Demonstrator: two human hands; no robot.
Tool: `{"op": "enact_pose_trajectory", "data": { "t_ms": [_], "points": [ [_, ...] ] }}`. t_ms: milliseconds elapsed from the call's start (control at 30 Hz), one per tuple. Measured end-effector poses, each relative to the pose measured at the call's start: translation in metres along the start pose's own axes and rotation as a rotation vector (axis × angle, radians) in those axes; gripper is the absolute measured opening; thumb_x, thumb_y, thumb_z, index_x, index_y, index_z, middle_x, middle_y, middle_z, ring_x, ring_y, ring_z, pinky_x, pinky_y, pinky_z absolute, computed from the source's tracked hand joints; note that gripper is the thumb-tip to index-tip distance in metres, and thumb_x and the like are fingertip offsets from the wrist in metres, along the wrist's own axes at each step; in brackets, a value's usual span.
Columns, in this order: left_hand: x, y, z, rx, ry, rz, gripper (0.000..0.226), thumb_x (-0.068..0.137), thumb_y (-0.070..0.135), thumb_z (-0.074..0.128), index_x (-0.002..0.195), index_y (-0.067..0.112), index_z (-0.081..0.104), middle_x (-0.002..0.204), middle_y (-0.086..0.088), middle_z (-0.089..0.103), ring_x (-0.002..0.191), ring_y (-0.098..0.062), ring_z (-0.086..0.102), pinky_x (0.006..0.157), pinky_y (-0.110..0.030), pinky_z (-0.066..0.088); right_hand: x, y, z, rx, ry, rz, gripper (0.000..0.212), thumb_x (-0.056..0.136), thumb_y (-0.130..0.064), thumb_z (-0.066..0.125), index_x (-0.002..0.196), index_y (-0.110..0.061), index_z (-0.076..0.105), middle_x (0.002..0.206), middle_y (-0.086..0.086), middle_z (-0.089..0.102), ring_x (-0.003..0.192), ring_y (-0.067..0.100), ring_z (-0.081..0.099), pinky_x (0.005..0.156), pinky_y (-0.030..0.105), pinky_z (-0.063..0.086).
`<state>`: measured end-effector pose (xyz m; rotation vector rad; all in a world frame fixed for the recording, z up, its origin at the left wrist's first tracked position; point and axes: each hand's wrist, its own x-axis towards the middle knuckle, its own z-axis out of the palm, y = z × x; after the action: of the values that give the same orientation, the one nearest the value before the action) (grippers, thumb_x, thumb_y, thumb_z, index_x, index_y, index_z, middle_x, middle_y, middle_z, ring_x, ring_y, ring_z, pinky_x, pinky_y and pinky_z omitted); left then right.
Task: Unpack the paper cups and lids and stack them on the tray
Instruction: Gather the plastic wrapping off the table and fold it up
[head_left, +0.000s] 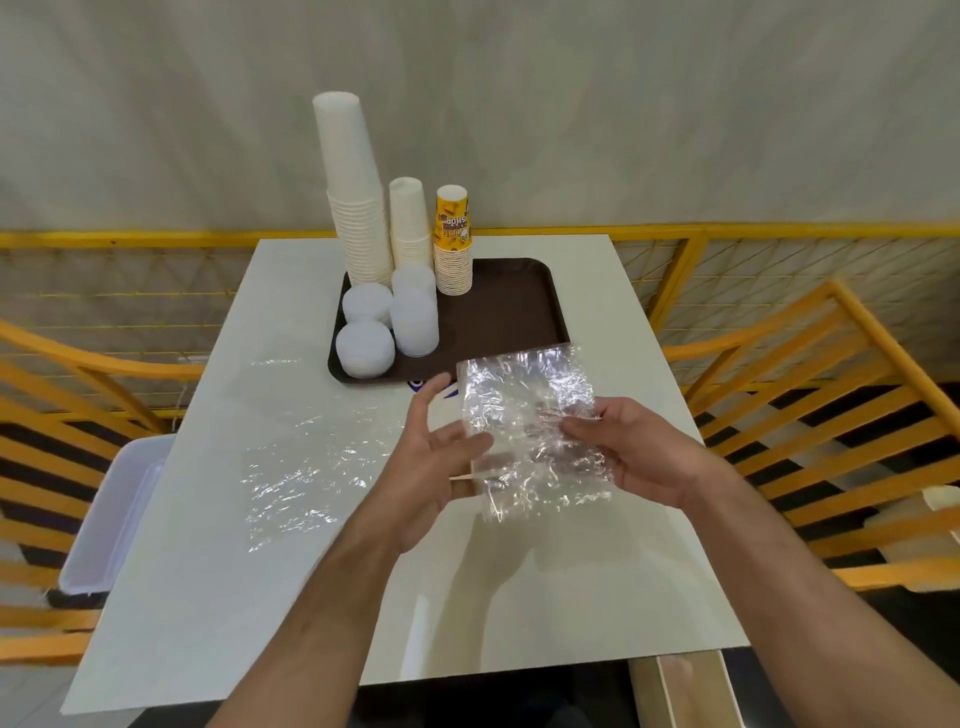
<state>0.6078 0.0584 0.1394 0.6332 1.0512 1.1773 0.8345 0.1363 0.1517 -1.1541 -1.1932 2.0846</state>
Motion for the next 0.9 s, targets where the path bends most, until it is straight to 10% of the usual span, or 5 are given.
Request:
{"op": "enact_pose_trajectory", "data": {
  "t_ms": [167,300,500,900],
  "points": [
    [0.003,0.001,0.009,0.053,0.061,0.016,0.05,0.086,-0.006,0.069,0.129,0.016,0.057,0.095,-0.01,0.075,0.084,-0.029,0.071,0.089,-0.058,0.056,-0.002,-0.003,0.014,-0.05,-0.026,-0.013,0.022,0.099,-0.009,0.059,0.119,-0.005,0.067,0.107,0.011,0.075,0.095,0.02,0.072,0.079,0.029,0.059],
    [0.002,0.005,0.008,0.13,0.062,0.036,0.038,0.086,-0.009,0.067,0.119,0.011,0.063,0.102,-0.007,0.076,0.087,-0.03,0.073,0.077,-0.045,0.06,0.001,-0.006,0.013,-0.113,0.005,-0.038,0.025,0.099,-0.01,0.06,0.122,-0.009,0.07,0.122,0.015,0.07,0.108,0.029,0.065,0.102,0.043,0.05],
    [0.004,0.011,0.006,0.115,0.032,0.011,0.034,0.09,-0.007,0.063,0.119,0.012,0.065,0.11,-0.012,0.074,0.091,-0.032,0.072,0.073,-0.04,0.06,0.003,-0.012,0.009,-0.112,0.04,-0.046,0.024,0.095,-0.009,0.063,0.117,-0.008,0.07,0.117,0.011,0.074,0.092,0.016,0.072,0.086,0.026,0.059],
    [0.008,0.012,0.015,0.111,0.061,-0.036,0.029,0.089,0.0,0.068,0.116,0.012,0.067,0.105,-0.017,0.075,0.095,-0.037,0.07,0.069,-0.036,0.059,0.0,-0.013,-0.001,-0.239,0.037,-0.054,0.032,0.094,-0.001,0.064,0.125,-0.008,0.067,0.119,0.009,0.073,0.109,0.025,0.069,0.098,0.034,0.055]
  ]
}}
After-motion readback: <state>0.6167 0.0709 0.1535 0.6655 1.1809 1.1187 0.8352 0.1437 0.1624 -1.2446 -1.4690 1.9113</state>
